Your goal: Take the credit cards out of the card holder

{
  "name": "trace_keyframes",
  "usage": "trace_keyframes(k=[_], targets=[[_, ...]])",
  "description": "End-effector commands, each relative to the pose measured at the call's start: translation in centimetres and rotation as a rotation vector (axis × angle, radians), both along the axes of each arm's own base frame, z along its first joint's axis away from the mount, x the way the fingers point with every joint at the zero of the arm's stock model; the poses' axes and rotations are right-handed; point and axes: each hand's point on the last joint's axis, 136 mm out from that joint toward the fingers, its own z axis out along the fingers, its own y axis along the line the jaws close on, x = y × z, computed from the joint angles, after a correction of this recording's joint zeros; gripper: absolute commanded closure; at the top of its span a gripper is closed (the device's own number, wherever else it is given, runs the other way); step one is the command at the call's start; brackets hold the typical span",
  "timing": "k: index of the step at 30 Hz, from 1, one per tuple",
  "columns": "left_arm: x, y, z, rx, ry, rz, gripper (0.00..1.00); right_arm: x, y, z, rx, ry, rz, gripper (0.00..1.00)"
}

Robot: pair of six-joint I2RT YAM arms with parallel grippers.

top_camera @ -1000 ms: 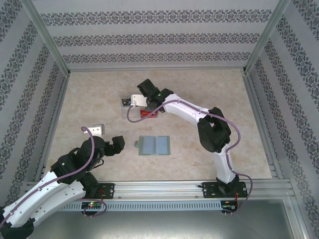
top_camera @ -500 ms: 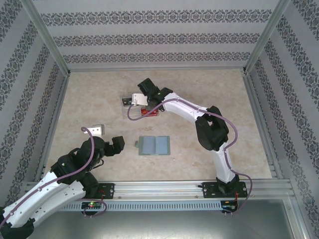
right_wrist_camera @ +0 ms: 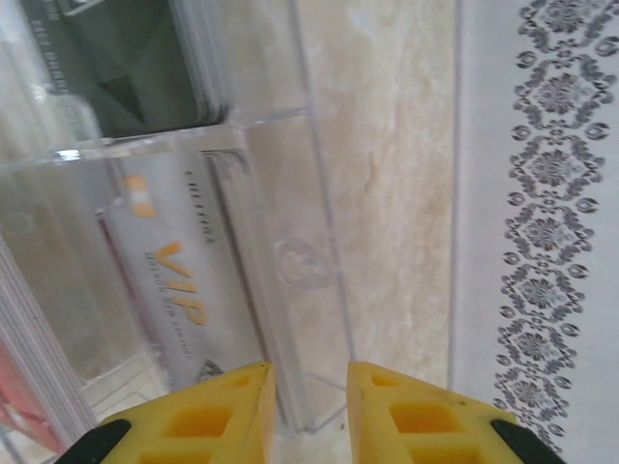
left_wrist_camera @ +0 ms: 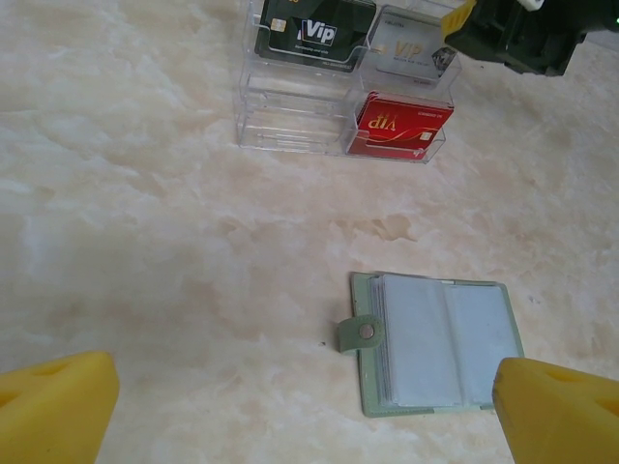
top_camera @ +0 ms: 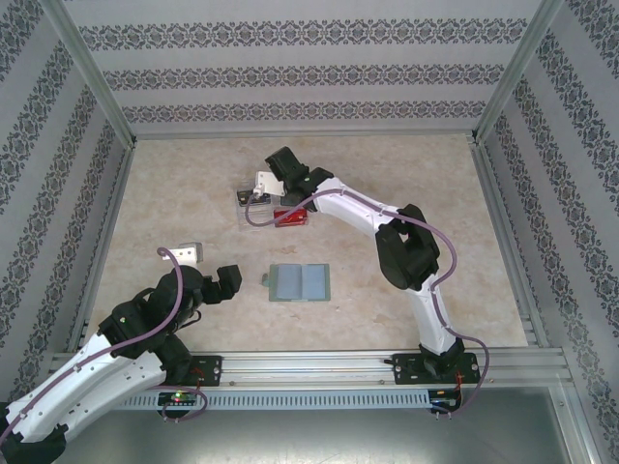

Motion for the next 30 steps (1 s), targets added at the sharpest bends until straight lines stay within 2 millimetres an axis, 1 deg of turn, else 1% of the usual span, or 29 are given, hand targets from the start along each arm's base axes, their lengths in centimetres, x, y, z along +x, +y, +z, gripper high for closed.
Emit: trace_keyframes(k=[1, 4, 8, 10, 13, 15, 19, 24, 27, 30], targets=[[-0.2, 0.8, -0.6, 0.023, 0.013, 0.021, 0.00, 1.6, -0.4, 1.1, 0.030, -0.048, -0.059, 0.73], [-0.2, 0.7, -0.6, 0.023, 0.012, 0.019, 0.00, 1.3, -0.6, 1.5, 0.067, -0.038, -0.081, 0.72], [-0.2, 0.6, -0.6, 0.025, 0.013, 0.013, 0.00, 0.7, -1.3, 3.5, 0.180, -0.048, -0.151, 0.73], [-0.2, 0.6, -0.7, 0.022, 0.013, 0.013, 0.00, 0.4, -1.9, 5.0, 0.247, -0.069, -0.197, 0.73], [-0.1, 0.3, -0.7, 0.013, 0.011, 0.004, 0.00, -0.9, -3.0, 7.0, 0.366, -0.083, -0.279, 0.72], [-0.1, 0.0, -0.8, 0.002, 0.015, -0.009, 0.00, -2.1, -3.8, 8.0, 0.460, -0.066, -0.333, 0.71], [-0.2, -1.1, -0.8, -0.022, 0.035, -0.048, 0.00, -5.7, -4.9, 8.9, 0.660, 0.024, -0.427, 0.65], [-0.4, -2.8, -0.8, -0.069, 0.072, -0.107, 0.00, -10.6, -6.1, 8.5, 0.890, 0.211, -0.556, 0.64], [-0.4, -4.1, -0.8, -0.108, 0.095, -0.144, 0.01, -13.4, -6.9, 7.2, 1.008, 0.339, -0.653, 0.66], [-0.4, -5.3, -1.2, -0.142, 0.117, -0.176, 0.03, -16.1, -6.9, 5.4, 1.087, 0.468, -0.708, 0.67]])
